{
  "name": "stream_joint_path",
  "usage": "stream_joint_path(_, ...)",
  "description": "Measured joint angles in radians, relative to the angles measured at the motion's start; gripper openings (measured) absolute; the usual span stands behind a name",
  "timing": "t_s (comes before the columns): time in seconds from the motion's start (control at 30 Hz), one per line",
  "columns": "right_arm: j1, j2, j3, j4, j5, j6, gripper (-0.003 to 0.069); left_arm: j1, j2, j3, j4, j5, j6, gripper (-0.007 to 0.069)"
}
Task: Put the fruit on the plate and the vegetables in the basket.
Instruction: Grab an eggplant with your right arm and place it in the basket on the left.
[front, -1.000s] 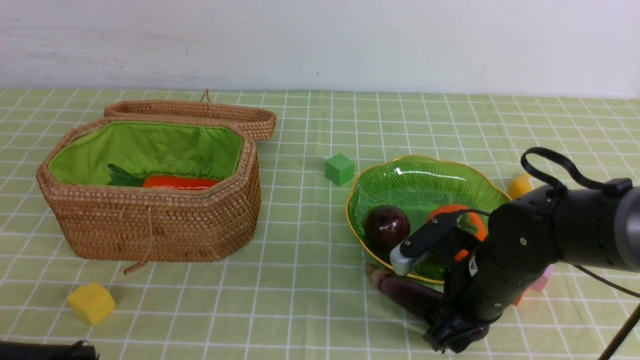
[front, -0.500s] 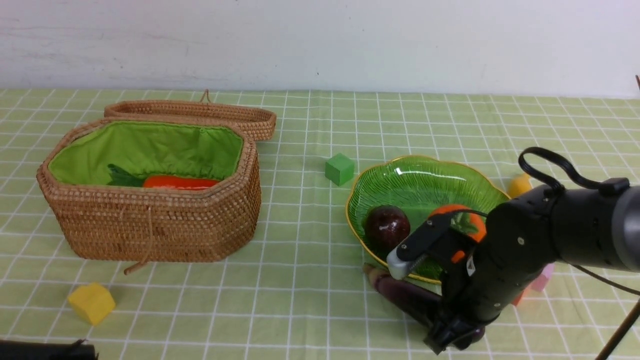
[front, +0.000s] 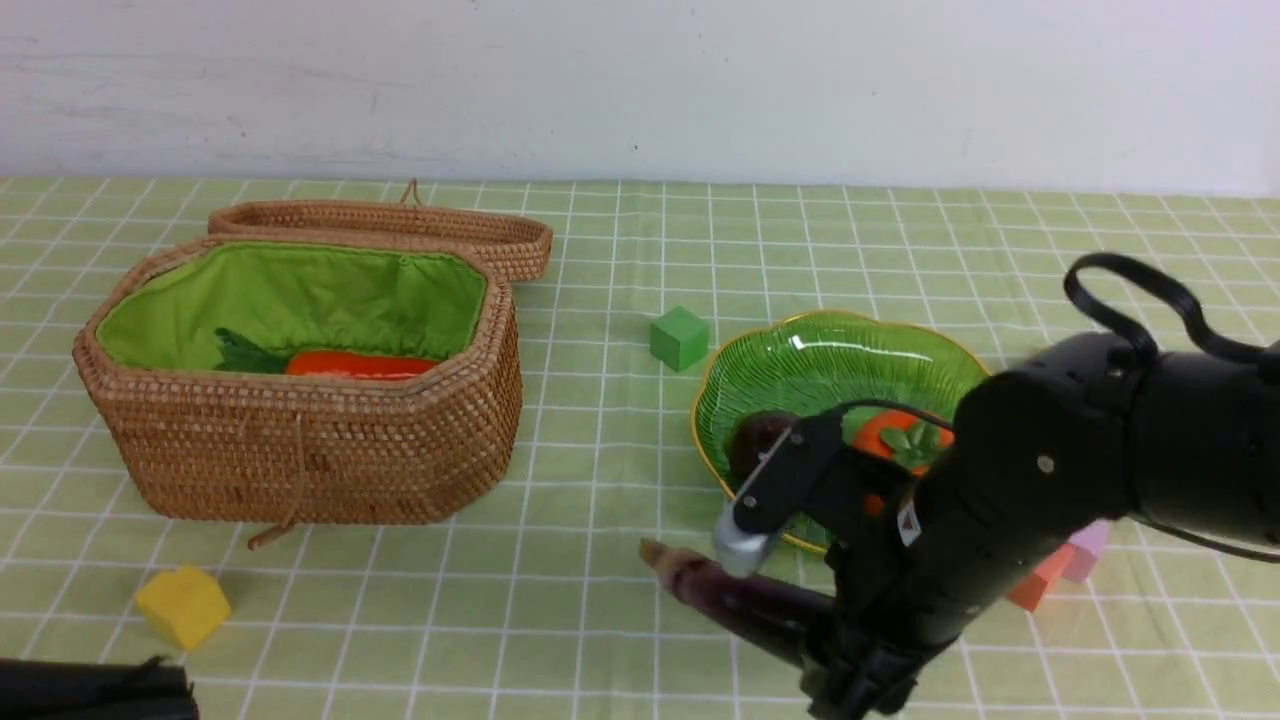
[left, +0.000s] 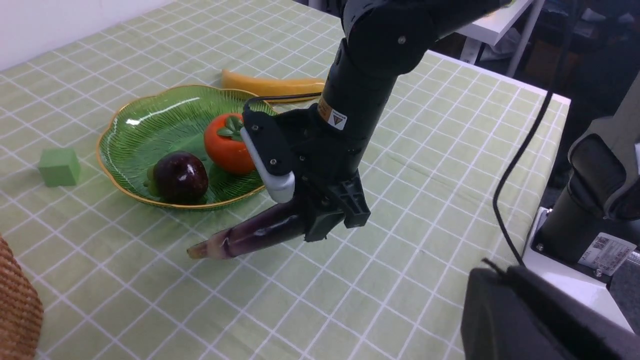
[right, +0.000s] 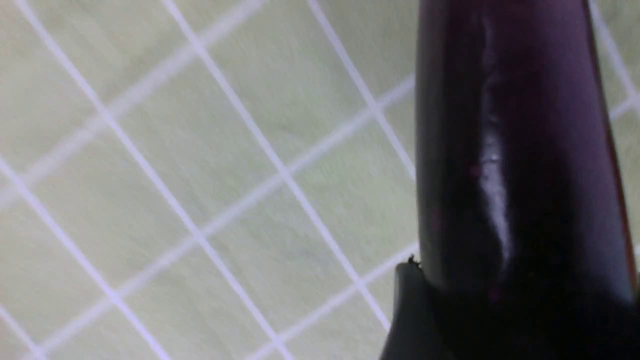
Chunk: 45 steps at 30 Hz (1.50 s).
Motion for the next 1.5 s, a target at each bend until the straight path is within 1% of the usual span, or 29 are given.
stream_joint_path(0.03,0.007,-0.003,-0.024,0.02,0.006,0.004,0.0425,0.0,0.0,0.0,0.013,-0.008,-0.008,-0.0003)
stream_joint_path(0.1,0.02,-0.002,-0.122,0.083,0.013,0.01,0.0425,0.0,0.0,0.0,0.077,-0.036,-0.063,-0.0003)
stream_joint_path(0.23,0.021,0.022,-0.292,0.148,0.011,0.01,0.0425,0.0,0.0,0.0,0.241,-0.071,-0.216,-0.0003)
stream_joint_path(0.3,0.021,0.059,-0.407,0.179,0.01,0.01,0.0425,0.0,0.0,0.0,0.377,-0.08,-0.322,-0.0003)
stream_joint_path(0.33,0.021,0.085,-0.469,0.198,0.011,0.003,0.0425,0.0,0.0,0.0,0.467,-0.083,-0.415,-0.0003)
stream_joint_path(0.47,0.028,0.22,-0.726,0.259,0.037,-0.052,0.0425,0.0,0.0,0.0,0.747,-0.085,-0.68,-0.0003)
stream_joint_path(0.5,0.03,0.228,-0.738,0.261,0.039,-0.055,0.0425,0.0,0.0,0.0,0.773,-0.085,-0.693,-0.0003)
stream_joint_path(0.53,0.035,0.282,-0.828,0.287,0.044,-0.076,0.0425,0.0,0.0,0.0,0.845,-0.085,-0.775,-0.0001)
stream_joint_path(0.57,0.042,0.33,-0.903,0.299,0.045,-0.087,0.0425,0.0,0.0,0.0,0.915,-0.085,-0.834,-0.0002)
stream_joint_path(0.6,0.047,0.369,-0.963,0.312,0.043,-0.1,0.0425,0.0,0.0,0.0,0.955,-0.085,-0.875,-0.0002)
stream_joint_path(0.7,0.068,0.477,-1.114,0.322,0.026,-0.147,0.0425,0.0,0.0,0.0,1.029,-0.086,-0.959,0.0)
stream_joint_path(0.77,0.079,0.555,-1.206,0.321,-0.009,-0.173,0.0425,0.0,0.0,0.0,1.053,-0.086,-1.001,0.0001)
stream_joint_path(0.83,0.087,0.617,-1.264,0.32,-0.057,-0.185,0.0425,0.0,0.0,0.0,1.059,-0.086,-1.017,0.0004)
stream_joint_path(0.87,0.087,0.622,-1.268,0.32,-0.057,-0.186,0.0425,0.0,0.0,0.0,1.059,-0.086,-1.018,0.0004)
stream_joint_path(1.03,0.096,0.725,-1.304,0.318,-0.17,-0.197,0.0425,0.0,0.0,0.0,1.061,-0.086,-1.025,0.0004)
stream_joint_path(1.1,0.097,0.742,-1.304,0.317,-0.179,-0.197,0.0425,0.0,0.0,0.0,1.061,-0.086,-1.025,0.0005)
stream_joint_path(1.13,0.098,0.751,-1.304,0.316,-0.181,-0.197,0.0431,0.0,0.0,0.0,1.061,-0.086,-1.025,0.0005)
stream_joint_path(1.17,0.098,0.759,-1.304,0.315,-0.181,-0.197,0.0457,0.0,0.0,0.0,1.061,-0.086,-1.025,0.0006)
stream_joint_path(1.23,0.098,0.759,-1.304,0.314,-0.16,-0.197,0.0532,0.0,0.0,0.0,1.061,-0.086,-1.025,0.0006)
stream_joint_path(1.27,0.098,0.758,-1.304,0.314,-0.153,-0.197,0.0552,0.0,0.0,0.0,1.061,-0.086,-1.025,0.0007)
stream_joint_path(1.3,0.098,0.75,-1.304,0.31,-0.125,-0.197,0.0616,0.0,0.0,0.0,1.062,-0.086,-1.025,0.0008)
stream_joint_path(1.33,0.098,0.74,-1.304,0.304,-0.095,-0.197,0.0646,0.0,0.0,0.0,1.062,-0.086,-1.025,0.0008)
stream_joint_path(1.4,0.098,0.709,-1.304,0.277,-0.01,-0.193,0.0673,0.0,0.0,0.0,1.057,-0.088,-1.025,0.0008)
stream_joint_path(1.47,0.098,0.671,-1.304,0.239,0.065,-0.171,0.0669,0.0,0.0,0.0,1.036,-0.092,-1.015,0.0008)
stream_joint_path(1.5,0.098,0.622,-1.304,0.192,0.148,-0.136,0.0646,0.0,0.0,0.0,1.0,-0.103,-0.99,0.0008)
